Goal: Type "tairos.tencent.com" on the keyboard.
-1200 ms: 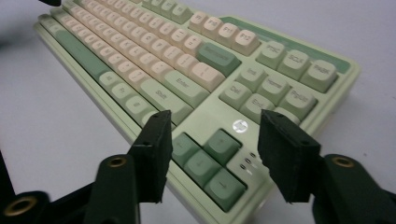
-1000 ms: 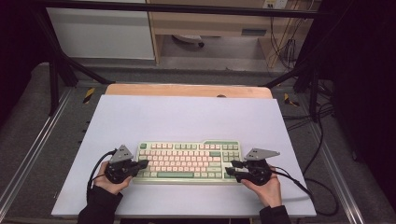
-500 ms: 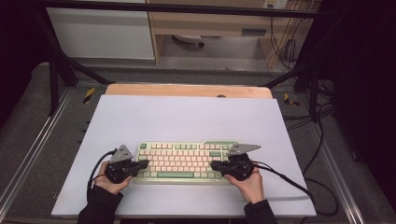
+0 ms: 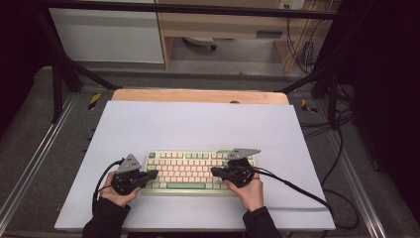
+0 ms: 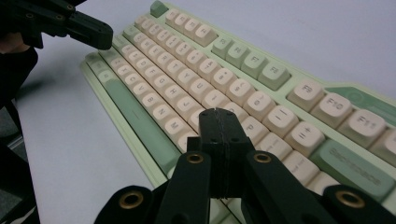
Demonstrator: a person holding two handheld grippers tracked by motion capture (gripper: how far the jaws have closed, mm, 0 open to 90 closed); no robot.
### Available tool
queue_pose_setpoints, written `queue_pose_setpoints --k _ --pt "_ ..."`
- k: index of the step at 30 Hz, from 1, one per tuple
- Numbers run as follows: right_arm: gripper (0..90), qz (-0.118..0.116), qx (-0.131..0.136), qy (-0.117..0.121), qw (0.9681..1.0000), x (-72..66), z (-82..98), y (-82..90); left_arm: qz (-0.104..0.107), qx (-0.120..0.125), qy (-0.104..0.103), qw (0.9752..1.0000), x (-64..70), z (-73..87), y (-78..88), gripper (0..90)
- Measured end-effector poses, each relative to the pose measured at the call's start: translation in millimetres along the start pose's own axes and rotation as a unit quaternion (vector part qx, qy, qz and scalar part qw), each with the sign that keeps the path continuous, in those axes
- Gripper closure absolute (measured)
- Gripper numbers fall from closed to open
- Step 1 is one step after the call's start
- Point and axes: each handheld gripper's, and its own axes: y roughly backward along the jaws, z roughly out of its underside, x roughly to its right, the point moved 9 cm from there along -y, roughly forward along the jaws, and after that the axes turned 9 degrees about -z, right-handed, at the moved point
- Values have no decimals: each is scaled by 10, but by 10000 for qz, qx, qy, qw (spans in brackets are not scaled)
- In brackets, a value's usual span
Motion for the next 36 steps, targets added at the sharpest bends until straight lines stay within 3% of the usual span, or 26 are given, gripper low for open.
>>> queue_pose_setpoints --k 8,17,36 --pt "900 126 -31 72 9999 -25 -97 -240 0 5 11 10000 -4 0 2 899" --pt "900 209 -154 53 9996 41 -107 -414 9 -12 11 10000 3 6 -10 899" --pt "900 267 -296 69 9992 93 -81 -535 23 -40 -6 10000 10 15 -21 899"
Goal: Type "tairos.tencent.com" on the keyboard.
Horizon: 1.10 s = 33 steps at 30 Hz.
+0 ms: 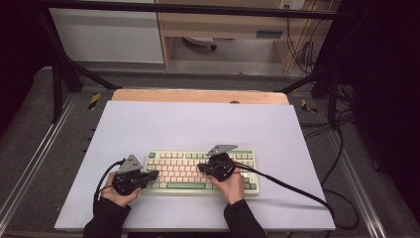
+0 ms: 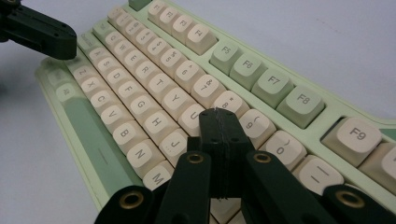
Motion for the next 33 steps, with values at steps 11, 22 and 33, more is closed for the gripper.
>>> queue_pose_setpoints --k 11,22,33 --pt "900 19 35 155 9999 -44 -68 109 2 20 7 10000 -5 -4 9 899" --pt "900 32 23 274 9996 -87 -122 314 0 69 25 10000 -4 -24 31 899" --pt "900 -31 62 221 9997 -67 -5 545 -8 121 32 9999 43 -94 50 896"
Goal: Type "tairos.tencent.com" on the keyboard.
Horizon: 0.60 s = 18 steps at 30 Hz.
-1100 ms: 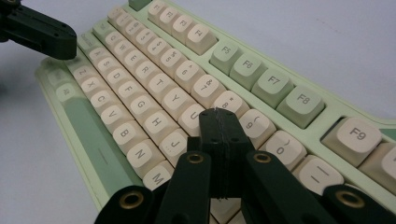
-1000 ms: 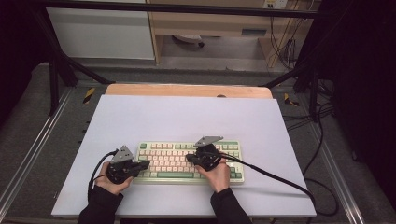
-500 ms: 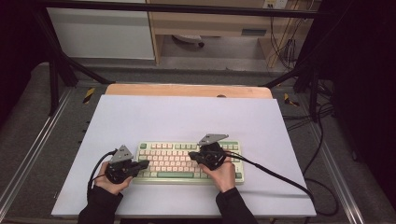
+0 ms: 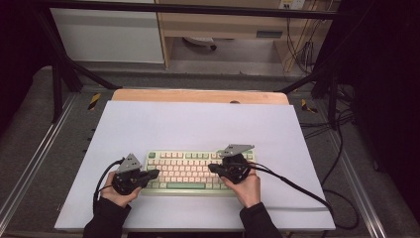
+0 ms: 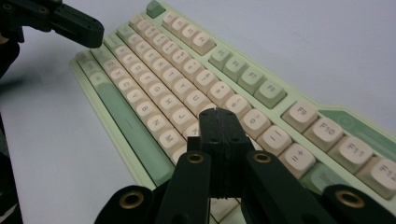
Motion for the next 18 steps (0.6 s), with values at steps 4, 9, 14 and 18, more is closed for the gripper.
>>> queue_pose_setpoints --k 4,9,14,18 --pt "900 -13 1 -25 10000 28 81 72 -14 -12 -28 10000 33 -44 -18 894" --pt "900 -70 28 -58 10000 45 174 142 -47 -21 -75 10000 66 -99 -58 893" --pt "900 -113 55 -69 9999 62 243 197 -71 -74 -135 9999 88 -128 -111 893" --pt "900 -129 63 -82 9999 66 280 209 -86 -81 -151 9998 100 -192 -162 893"
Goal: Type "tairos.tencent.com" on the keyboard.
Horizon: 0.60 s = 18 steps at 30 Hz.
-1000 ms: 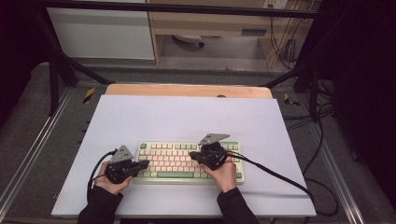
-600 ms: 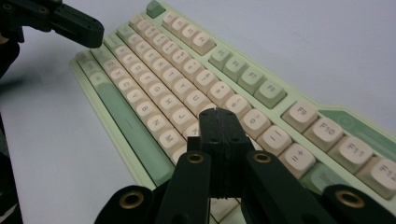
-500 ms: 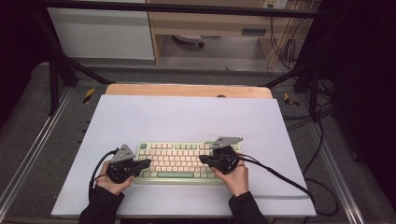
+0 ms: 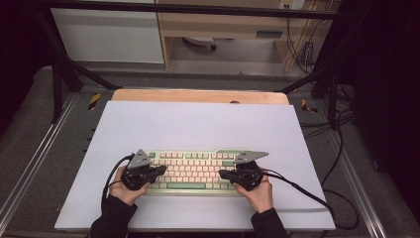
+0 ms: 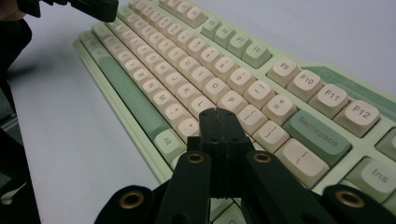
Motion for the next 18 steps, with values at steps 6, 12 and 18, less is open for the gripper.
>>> queue_pose_setpoints --k 6,12,18 --pt "900 -24 1 -42 10000 17 62 20 -16 -26 -41 10000 34 -95 -98 893" --pt "900 -50 26 -112 9999 33 120 39 -6 -75 -33 10000 52 -126 -210 892" --pt "900 -60 9 -158 9999 52 163 61 -22 -154 -105 9998 70 -100 -293 892"
